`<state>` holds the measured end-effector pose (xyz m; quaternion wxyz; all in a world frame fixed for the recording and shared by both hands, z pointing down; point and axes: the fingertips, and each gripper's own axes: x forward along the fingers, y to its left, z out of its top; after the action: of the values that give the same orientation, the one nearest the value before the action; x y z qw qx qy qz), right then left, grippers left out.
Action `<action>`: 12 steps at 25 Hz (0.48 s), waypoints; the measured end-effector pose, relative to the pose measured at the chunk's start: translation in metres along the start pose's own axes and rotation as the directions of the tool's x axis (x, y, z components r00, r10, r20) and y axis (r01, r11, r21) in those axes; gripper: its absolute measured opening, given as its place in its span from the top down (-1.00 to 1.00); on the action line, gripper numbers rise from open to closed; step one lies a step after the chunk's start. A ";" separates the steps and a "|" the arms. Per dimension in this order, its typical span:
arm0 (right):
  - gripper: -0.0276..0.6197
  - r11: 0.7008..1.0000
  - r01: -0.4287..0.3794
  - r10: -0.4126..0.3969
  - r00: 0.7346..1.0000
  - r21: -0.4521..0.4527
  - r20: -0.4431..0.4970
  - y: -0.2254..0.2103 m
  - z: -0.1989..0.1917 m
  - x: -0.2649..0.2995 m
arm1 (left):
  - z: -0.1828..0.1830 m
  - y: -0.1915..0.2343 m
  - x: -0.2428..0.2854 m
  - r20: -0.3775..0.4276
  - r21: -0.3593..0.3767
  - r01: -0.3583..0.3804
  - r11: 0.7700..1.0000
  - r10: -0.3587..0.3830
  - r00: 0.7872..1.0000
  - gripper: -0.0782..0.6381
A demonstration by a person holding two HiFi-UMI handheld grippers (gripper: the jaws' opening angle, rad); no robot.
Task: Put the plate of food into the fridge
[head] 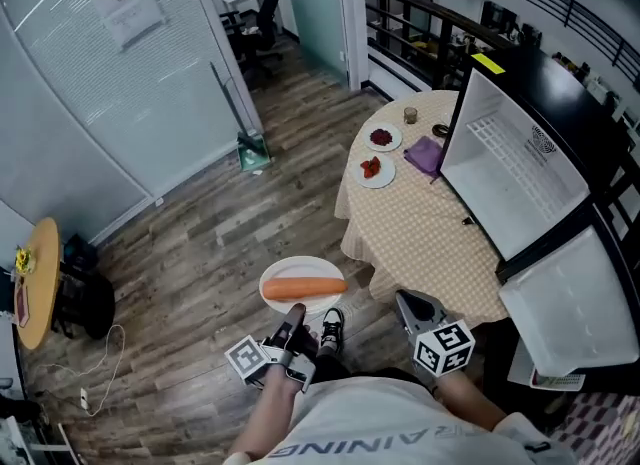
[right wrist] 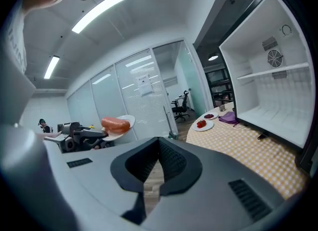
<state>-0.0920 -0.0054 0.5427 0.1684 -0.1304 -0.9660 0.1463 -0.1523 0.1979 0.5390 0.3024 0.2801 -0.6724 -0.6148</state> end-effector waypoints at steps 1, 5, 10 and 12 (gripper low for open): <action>0.85 1.000 0.030 -0.030 1.000 0.006 0.002 -0.010 0.003 0.003 | 0.004 0.000 0.014 -0.023 -0.002 0.003 1.000 -0.003 1.000 0.71; 0.85 0.988 0.147 -0.148 0.989 0.041 0.021 -0.045 0.016 0.018 | 0.022 0.001 0.074 -0.125 0.003 0.013 1.000 -0.012 0.992 0.70; 0.85 0.967 0.246 -0.249 0.968 0.070 0.036 -0.067 0.044 0.054 | 0.054 -0.008 0.146 -0.237 0.021 0.037 0.999 -0.031 0.971 0.71; 0.85 0.958 0.275 -0.279 0.959 0.080 0.040 -0.072 0.054 0.069 | 0.068 -0.013 0.169 -0.278 0.036 0.042 0.998 -0.030 0.960 0.71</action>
<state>-0.1893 -0.0639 0.5370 0.1673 0.0164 -0.9727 0.1601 -0.3150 0.1149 0.5325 0.3765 0.3820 -0.6308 -0.5608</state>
